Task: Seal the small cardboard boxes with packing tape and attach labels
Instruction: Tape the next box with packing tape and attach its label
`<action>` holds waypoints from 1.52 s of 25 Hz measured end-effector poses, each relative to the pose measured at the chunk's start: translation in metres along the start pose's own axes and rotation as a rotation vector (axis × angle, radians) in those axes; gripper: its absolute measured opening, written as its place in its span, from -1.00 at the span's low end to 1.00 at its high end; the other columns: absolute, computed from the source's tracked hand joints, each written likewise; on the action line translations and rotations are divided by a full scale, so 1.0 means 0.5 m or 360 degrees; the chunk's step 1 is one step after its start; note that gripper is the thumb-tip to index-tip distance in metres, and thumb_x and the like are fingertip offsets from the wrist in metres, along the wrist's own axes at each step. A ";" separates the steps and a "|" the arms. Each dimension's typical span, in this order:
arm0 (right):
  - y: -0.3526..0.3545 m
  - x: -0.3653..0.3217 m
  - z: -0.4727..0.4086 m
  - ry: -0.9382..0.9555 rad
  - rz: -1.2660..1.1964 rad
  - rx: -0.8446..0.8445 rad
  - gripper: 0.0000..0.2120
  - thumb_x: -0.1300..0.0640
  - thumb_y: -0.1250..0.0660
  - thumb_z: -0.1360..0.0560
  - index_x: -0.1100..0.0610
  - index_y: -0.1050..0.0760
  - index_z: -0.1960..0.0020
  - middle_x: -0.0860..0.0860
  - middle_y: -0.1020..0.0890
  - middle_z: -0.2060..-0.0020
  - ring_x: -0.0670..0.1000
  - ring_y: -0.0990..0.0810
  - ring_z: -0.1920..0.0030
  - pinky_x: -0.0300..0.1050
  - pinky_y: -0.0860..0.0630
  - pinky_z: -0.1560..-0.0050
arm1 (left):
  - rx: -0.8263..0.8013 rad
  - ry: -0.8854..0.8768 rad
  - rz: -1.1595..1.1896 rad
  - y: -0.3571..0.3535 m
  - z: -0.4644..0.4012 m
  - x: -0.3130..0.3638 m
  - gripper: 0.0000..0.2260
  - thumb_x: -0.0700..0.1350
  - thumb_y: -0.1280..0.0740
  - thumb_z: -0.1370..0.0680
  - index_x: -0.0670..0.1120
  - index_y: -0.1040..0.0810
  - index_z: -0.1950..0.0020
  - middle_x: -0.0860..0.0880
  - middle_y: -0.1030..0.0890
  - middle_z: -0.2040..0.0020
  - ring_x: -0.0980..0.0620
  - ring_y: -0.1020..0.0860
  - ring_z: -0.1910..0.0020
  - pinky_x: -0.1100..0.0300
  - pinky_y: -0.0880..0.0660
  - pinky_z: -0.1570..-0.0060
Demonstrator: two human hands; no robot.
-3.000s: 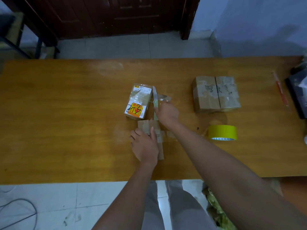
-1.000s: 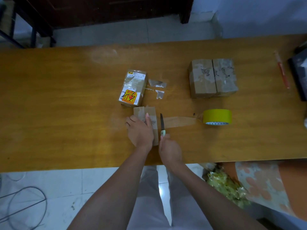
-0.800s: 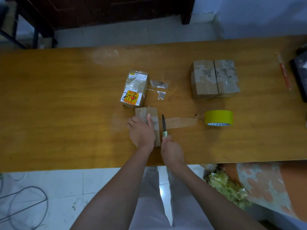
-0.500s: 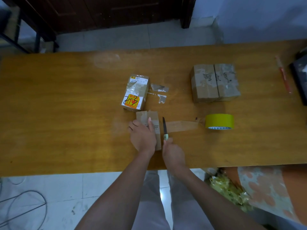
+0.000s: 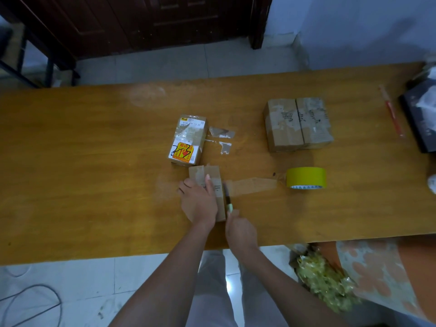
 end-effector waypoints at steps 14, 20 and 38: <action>0.185 0.000 -0.144 0.0091 -0.0512 0.0447 -0.73 0.05 -0.03 -0.66 0.17 -0.45 -0.06 0.04 -0.53 0.12 -0.02 -0.54 0.24 -0.14 -0.51 0.33 | -0.0155 0.0054 0.0458 0.003 -0.029 -0.051 -0.58 0.20 -0.12 -0.61 -0.18 -0.39 -0.10 -0.17 -0.54 -0.03 -0.12 -0.53 0.04 -0.02 -0.54 0.10; 0.211 -0.041 -0.293 0.0160 -0.0311 0.0270 -0.77 0.04 -0.16 -0.63 0.17 -0.49 -0.08 0.10 -0.61 0.08 0.10 -0.60 0.12 -0.01 -0.50 0.25 | -0.0166 0.0068 0.0435 -0.003 -0.028 -0.049 -0.55 0.20 -0.13 -0.61 -0.19 -0.40 -0.16 -0.17 -0.54 -0.07 -0.11 -0.54 0.01 -0.04 -0.55 0.07; 0.119 -0.013 -0.079 -0.0023 -0.1798 0.0149 -0.90 0.20 -0.48 -0.42 0.07 -0.59 0.10 -0.06 -0.63 0.21 -0.17 -0.57 0.19 -0.40 -0.51 0.17 | -0.0205 0.0067 0.0547 0.002 -0.031 -0.054 -0.58 0.19 -0.13 -0.62 -0.18 -0.41 -0.11 -0.12 -0.52 -0.02 0.02 -0.43 0.12 0.20 -0.31 0.23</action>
Point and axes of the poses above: each hand's wrist, its own z-axis away from the middle knuckle, its own y-axis out of the back of the hand, x = y × z, the point moved 7 cm from there along -z, towards the middle knuckle
